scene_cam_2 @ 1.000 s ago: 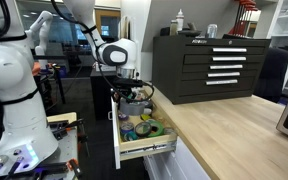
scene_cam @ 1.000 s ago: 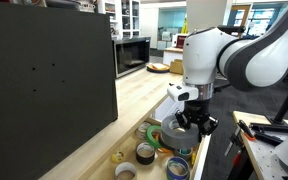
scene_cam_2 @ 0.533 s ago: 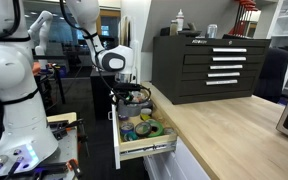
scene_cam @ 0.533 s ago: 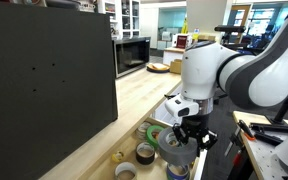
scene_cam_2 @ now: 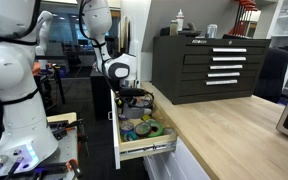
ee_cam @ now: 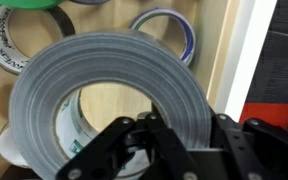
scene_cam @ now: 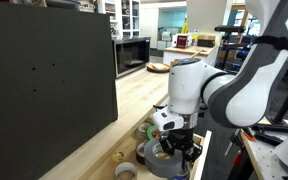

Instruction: Pick up the gray masking tape and put it in the open drawer

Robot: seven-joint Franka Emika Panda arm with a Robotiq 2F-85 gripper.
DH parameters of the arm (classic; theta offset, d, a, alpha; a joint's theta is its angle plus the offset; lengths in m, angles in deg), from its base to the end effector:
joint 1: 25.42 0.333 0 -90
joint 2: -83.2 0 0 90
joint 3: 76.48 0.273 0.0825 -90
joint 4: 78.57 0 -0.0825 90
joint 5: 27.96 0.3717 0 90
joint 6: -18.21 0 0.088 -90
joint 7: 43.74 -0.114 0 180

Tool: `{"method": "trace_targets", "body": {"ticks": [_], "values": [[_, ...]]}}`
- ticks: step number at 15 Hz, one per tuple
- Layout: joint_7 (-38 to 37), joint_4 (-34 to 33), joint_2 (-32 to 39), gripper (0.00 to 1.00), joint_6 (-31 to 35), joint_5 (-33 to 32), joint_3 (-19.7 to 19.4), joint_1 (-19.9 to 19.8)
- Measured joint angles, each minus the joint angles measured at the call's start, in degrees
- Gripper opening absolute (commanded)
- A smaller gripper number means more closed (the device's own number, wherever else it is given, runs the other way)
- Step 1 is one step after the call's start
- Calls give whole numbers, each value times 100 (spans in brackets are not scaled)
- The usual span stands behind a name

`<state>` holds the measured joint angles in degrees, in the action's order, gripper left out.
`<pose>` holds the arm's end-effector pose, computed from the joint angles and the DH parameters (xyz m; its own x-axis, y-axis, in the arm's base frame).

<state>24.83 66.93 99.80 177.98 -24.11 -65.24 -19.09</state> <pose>0.4124 0.1359 0.1276 0.1390 0.9887 0.0568 0.9887 -0.1353 -0.0647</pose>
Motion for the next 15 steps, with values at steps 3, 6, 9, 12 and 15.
{"method": "trace_targets", "body": {"ticks": [3, 6, 9, 12, 15], "values": [[0, -389, 464, 12, 155, -131, 59, -128], [0, -743, 895, 12, 222, -381, 60, -264], [0, -1010, 1246, 16, 286, -646, 60, -404], [0, -1148, 1346, 69, 320, -846, 60, -492], [0, -1251, 1408, 89, 320, -966, 60, -589]]}}
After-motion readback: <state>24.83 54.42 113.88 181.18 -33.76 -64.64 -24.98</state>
